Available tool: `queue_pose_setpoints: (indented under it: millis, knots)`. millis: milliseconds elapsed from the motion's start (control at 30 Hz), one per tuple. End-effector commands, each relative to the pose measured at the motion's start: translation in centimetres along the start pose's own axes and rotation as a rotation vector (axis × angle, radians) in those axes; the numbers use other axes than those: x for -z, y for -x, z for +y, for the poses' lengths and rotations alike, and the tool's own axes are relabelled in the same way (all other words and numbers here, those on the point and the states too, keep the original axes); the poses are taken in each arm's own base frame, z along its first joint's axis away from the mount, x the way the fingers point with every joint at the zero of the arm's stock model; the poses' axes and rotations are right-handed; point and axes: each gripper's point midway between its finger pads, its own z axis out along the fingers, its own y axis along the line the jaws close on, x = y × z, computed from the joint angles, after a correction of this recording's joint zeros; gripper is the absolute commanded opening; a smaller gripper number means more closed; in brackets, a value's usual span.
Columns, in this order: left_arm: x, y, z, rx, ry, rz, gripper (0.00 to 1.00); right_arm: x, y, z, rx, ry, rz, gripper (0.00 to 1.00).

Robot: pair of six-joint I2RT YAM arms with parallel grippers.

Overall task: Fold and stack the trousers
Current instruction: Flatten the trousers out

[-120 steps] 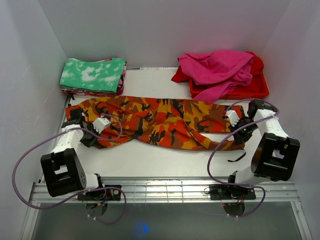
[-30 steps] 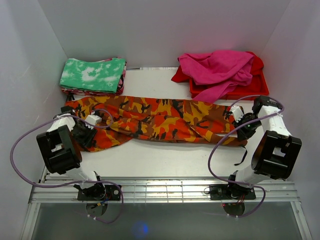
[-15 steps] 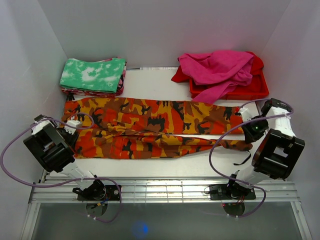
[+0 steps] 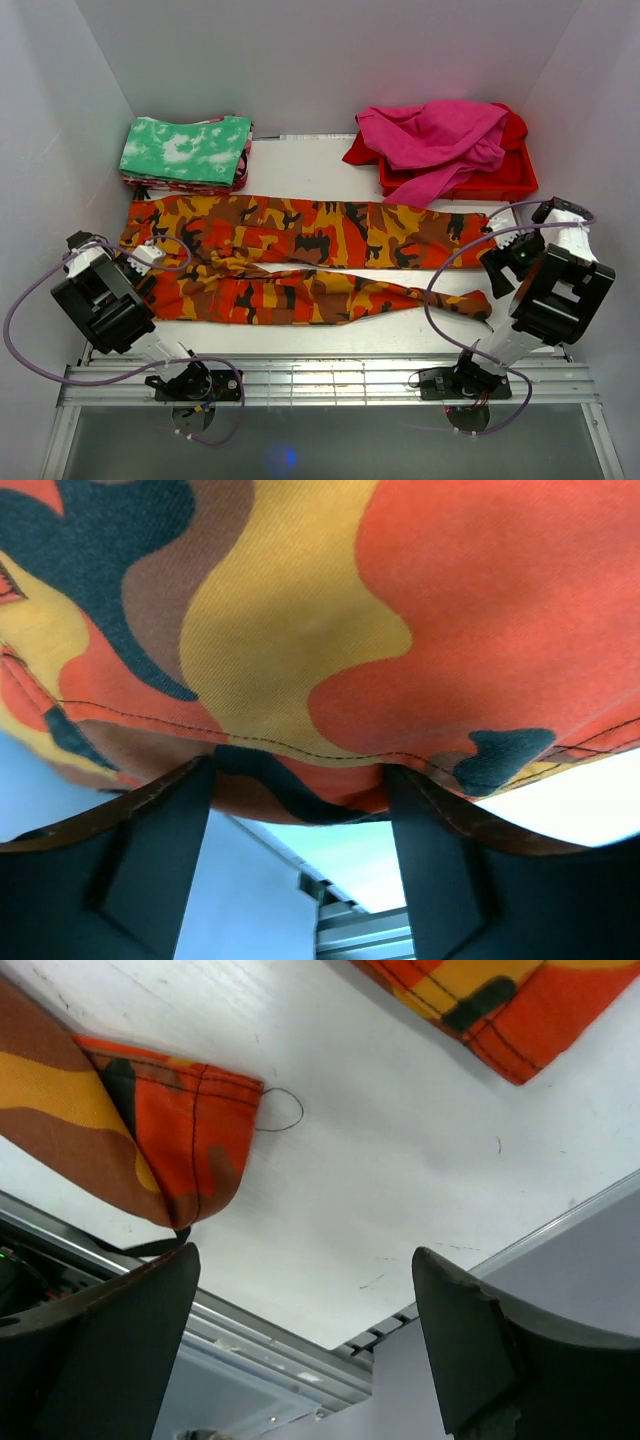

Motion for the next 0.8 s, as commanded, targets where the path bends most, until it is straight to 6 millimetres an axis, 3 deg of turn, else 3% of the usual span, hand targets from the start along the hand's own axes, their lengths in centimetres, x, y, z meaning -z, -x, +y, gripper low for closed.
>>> queue_pose_setpoints:
  millis: [0,100,167,267,333,367,500,667,733,767]
  knots:
    - [1.2,0.0,0.5,-0.052,0.058,-0.018,0.83,2.2,1.2,-0.9,0.053,-0.070,-0.058,0.97]
    - [2.6,1.7,0.1,-0.044,0.064,-0.092,0.91,4.4,2.7,1.0,0.084,-0.041,-0.143,0.95]
    - [3.5,2.4,-0.7,-0.021,0.047,-0.125,0.94,4.9,3.1,3.4,0.132,-0.008,-0.204,0.88]
    - [3.8,3.6,-2.0,0.017,0.004,-0.169,0.96,3.1,1.8,5.8,0.202,-0.010,-0.200,0.73]
    - [3.9,4.2,-2.8,0.032,-0.028,-0.198,0.97,1.8,0.8,6.5,0.232,-0.033,-0.178,0.70]
    - [4.0,4.4,-3.0,0.046,-0.035,-0.205,0.97,0.6,-0.1,7.8,0.263,-0.026,-0.160,0.70]
    - [4.1,5.5,-3.8,0.073,-0.075,-0.232,0.97,-1.8,-2.3,7.2,0.336,-0.124,-0.083,0.76]
    - [4.2,6.5,-4.5,0.090,-0.110,-0.263,0.98,-3.5,-3.4,6.5,0.410,-0.219,-0.050,0.93]
    - [4.0,6.6,-4.9,0.096,-0.121,-0.261,0.98,-5.1,-4.0,6.5,0.426,-0.231,-0.030,0.91]
    - [3.9,6.8,-5.1,0.095,-0.127,-0.263,0.98,-5.8,-4.2,6.6,0.432,-0.224,-0.017,0.85]
